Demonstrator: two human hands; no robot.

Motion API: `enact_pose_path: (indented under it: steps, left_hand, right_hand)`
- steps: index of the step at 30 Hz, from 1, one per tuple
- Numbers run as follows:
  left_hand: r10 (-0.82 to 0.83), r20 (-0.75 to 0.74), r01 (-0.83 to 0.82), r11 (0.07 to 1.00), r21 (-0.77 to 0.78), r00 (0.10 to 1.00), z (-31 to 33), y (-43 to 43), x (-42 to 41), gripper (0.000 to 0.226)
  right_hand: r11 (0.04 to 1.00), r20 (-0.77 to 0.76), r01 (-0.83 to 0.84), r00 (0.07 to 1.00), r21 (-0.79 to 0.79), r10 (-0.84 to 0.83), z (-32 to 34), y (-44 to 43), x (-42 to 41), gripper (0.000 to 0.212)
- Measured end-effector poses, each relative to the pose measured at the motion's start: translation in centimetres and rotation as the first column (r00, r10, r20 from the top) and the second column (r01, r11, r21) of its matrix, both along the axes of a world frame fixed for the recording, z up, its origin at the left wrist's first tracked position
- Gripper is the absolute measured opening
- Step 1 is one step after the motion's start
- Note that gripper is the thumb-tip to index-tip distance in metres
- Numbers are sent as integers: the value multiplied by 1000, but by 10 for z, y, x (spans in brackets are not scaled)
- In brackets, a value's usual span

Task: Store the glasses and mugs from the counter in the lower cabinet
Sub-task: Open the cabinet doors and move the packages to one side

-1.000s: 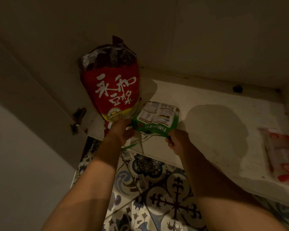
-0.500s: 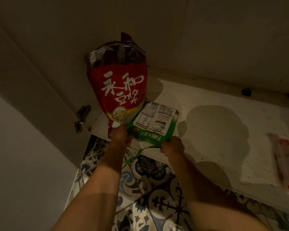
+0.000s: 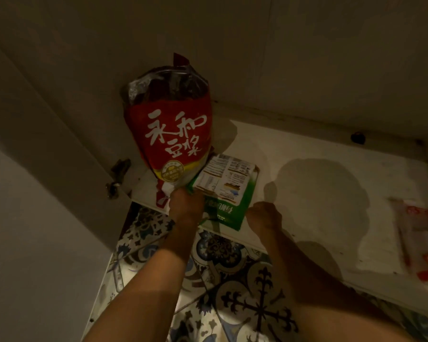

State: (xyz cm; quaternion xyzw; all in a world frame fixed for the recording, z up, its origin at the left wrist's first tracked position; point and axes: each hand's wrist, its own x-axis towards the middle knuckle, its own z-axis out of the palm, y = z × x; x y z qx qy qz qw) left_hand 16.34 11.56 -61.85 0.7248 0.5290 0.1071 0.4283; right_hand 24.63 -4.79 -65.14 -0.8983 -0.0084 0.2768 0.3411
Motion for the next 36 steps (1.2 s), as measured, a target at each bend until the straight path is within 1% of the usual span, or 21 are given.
enact_pose_path:
  steps: [2, 3, 5, 6, 8, 9, 11, 14, 16, 18, 20, 22, 24, 26, 27, 29, 30, 31, 32, 34, 36]
  left_hand:
    - [-74, 37, 73, 997, 27, 997, 0, -21, 14, 39]
    - [-131, 90, 131, 991, 7, 987, 2, -35, 21, 39]
    - [-240, 203, 256, 965, -58, 949, 5, -67, 36, 35]
    - [-302, 207, 317, 947, -46, 931, 8, -85, 44, 32]
    - [-401, 192, 409, 912, -6, 896, 8, -119, 60, 38]
    - [-432, 207, 449, 893, -38, 878, 6, -136, 71, 43]
    - [-462, 228, 499, 854, -145, 857, 5, -167, 89, 54]
    - [-464, 269, 529, 803, -275, 844, 3, -219, 115, 59]
    - [-450, 329, 549, 761, -345, 830, 3, -252, 128, 62]
    - [-450, 361, 573, 710, -409, 816, 1, -281, 137, 65]
    - [-452, 396, 599, 653, -463, 799, -2, -308, 144, 69]
    - [-479, 404, 627, 598, -500, 779, -3, -333, 145, 73]
    - [-514, 379, 637, 577, -512, 770, -11, -354, 147, 74]
    - [-525, 370, 636, 542, -550, 767, -14, -370, 146, 72]
    - [-511, 387, 634, 516, -576, 767, -17, -376, 145, 69]
    - [-468, 462, 650, 428, -628, 753, -22, -387, 143, 53]
    - [-460, 489, 664, 397, -633, 741, -23, -391, 140, 49]
    - [-461, 491, 667, 402, -628, 739, -27, -394, 139, 50]
    - [-464, 476, 659, 422, -623, 747, -28, -395, 138, 50]
    - [-445, 452, 632, 482, -607, 773, -29, -393, 137, 46]
    - [-407, 450, 606, 520, -602, 795, -34, -388, 137, 45]
  right_hand:
    - [1000, 57, 25, 998, 12, -25, 5, -16, 8, 32]
    - [998, 101, 56, 993, 22, -58, 9, -26, 12, 39]
    - [993, 168, 106, 979, 50, -113, 17, -46, 18, 43]
    - [988, 197, 137, 969, 73, -149, 19, -60, 22, 44]
    - [974, 271, 197, 937, 110, -220, 26, -88, 30, 46]
    - [967, 307, 229, 918, 113, -253, 30, -105, 33, 47]
    - [951, 369, 288, 877, 110, -308, 32, -137, 42, 49]
    - [931, 437, 365, 836, 11, -332, 34, -193, 56, 54]
    - [913, 480, 405, 811, -46, -335, 41, -228, 64, 58]
    - [892, 516, 439, 792, -110, -326, 46, -260, 68, 56]
    - [874, 553, 464, 771, -146, -317, 40, -289, 70, 57]
    - [878, 539, 458, 778, -137, -322, 25, -320, 75, 65]
    - [862, 481, 494, 787, -116, -386, 18, -339, 78, 63]
    - [847, 407, 522, 799, -104, -442, -3, -361, 85, 62]
    - [843, 374, 533, 798, -73, -472, -10, -370, 86, 67]
    - [817, 305, 575, 786, -39, -539, -36, -388, 95, 81]
    - [816, 246, 578, 792, -11, -558, -35, -387, 95, 80]
    - [799, 185, 601, 783, 21, -594, -28, -383, 93, 73]
    - [771, 148, 635, 760, 45, -633, -5, -368, 86, 63]
    - [721, 81, 690, 716, 67, -693, 16, -354, 83, 45]
    - [694, 66, 711, 692, 113, -719, 22, -350, 87, 42]
